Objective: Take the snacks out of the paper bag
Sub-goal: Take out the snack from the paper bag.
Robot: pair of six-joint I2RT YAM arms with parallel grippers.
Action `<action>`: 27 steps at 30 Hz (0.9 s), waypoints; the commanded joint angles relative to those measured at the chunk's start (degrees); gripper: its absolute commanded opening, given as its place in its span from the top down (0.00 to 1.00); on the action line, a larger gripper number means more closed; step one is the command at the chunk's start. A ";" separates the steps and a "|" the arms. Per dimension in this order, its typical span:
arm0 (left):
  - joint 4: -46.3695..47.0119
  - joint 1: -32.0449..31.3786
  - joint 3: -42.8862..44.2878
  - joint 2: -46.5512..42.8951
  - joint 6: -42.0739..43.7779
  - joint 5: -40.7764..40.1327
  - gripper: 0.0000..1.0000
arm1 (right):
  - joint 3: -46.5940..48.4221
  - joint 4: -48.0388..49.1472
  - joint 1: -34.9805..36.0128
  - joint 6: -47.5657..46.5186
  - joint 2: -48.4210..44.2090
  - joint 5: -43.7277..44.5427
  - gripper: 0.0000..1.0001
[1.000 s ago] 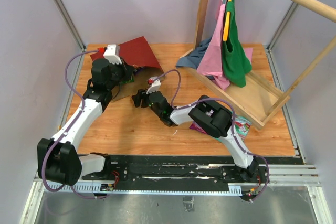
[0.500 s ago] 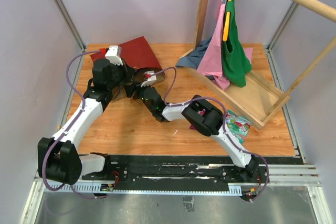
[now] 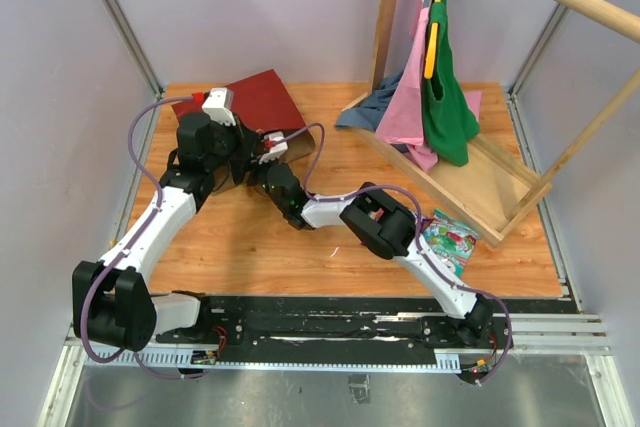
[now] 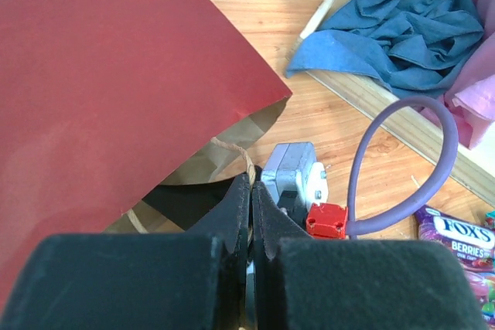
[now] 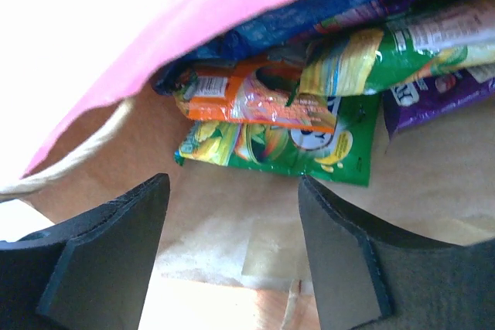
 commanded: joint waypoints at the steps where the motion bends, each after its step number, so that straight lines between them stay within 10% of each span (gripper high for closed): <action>1: 1.04 0.31 1.73 0.23 -1.24 2.35 0.99 | 3.89 1.25 0.68 -4.61 2.26 -0.53 0.31; 27: -1.55 0.31 2.53 -1.17 -1.99 -1.79 0.99 | 14.00 -2.21 1.56 -25.19 4.86 -13.70 0.26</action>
